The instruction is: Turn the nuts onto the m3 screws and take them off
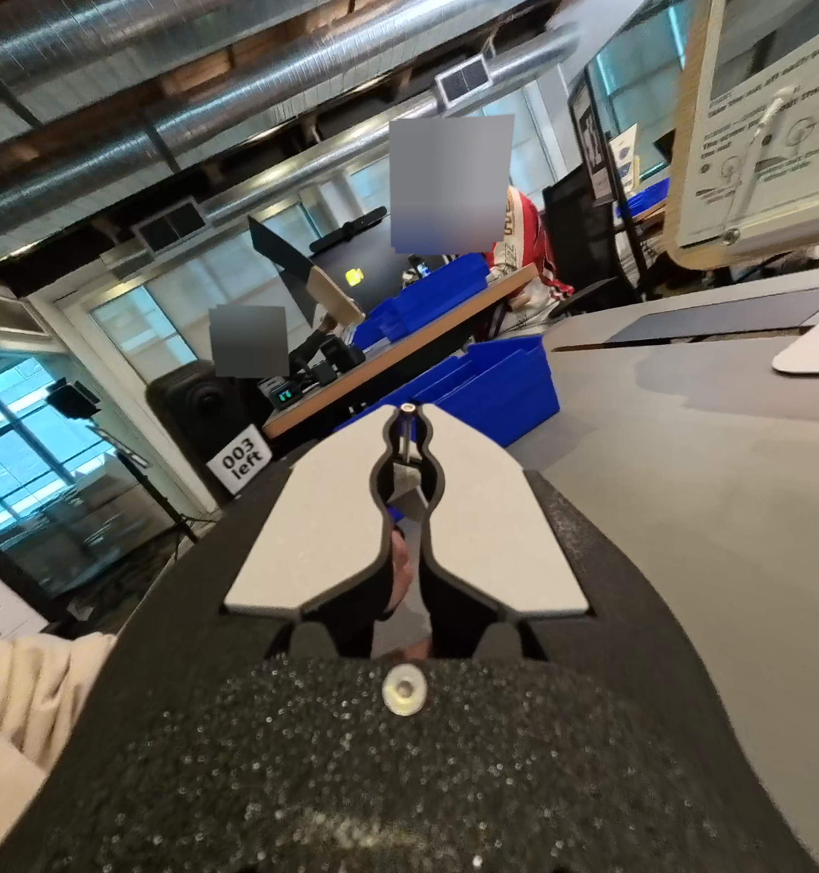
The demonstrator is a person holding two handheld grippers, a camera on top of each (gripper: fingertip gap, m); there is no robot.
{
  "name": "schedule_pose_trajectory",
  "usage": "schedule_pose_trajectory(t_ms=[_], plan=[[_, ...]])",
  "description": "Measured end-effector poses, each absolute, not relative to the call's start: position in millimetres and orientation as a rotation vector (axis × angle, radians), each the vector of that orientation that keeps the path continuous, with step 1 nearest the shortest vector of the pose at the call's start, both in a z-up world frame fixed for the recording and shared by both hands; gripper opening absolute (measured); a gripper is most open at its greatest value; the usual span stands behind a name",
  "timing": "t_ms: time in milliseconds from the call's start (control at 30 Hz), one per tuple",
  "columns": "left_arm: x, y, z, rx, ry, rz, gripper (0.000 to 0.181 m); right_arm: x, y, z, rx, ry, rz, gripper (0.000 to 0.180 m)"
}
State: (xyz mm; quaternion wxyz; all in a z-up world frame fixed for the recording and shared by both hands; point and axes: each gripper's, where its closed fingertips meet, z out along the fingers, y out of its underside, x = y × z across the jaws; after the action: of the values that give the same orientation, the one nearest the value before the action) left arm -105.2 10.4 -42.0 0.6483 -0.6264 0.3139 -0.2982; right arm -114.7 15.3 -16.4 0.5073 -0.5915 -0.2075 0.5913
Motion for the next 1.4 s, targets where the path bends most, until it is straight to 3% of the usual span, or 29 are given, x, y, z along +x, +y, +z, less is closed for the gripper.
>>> schedule_pose_trajectory(t_ms=[333, 667, 1133, 1233, 1400], plan=[[-98.6, -3.6, -31.4, -1.383, 0.654, -1.062, 0.003, -100.6, 3.8, -2.3, -1.330, -0.619, 1.465, 0.022], [-91.6, -19.5, -23.4, -1.332, 0.694, -1.238, 0.003, -110.2, -8.8, 1.2, -1.326, -0.843, 1.580, 0.008], [-100.3, 12.9, -40.8, -1.433, 0.614, -0.597, 0.003, -114.2, 19.1, -13.7, -1.494, -0.446, 1.290, 0.005], [-96.1, 8.2, -38.9, -1.431, 0.634, -0.717, 0.003, -109.9, 8.7, -4.7, -1.416, -0.502, 1.324, 0.020], [-91.9, -4.5, -32.9, -1.410, 0.659, -1.024, 0.003, -95.4, 4.3, -4.6, -1.362, -0.596, 1.501, 0.027]])
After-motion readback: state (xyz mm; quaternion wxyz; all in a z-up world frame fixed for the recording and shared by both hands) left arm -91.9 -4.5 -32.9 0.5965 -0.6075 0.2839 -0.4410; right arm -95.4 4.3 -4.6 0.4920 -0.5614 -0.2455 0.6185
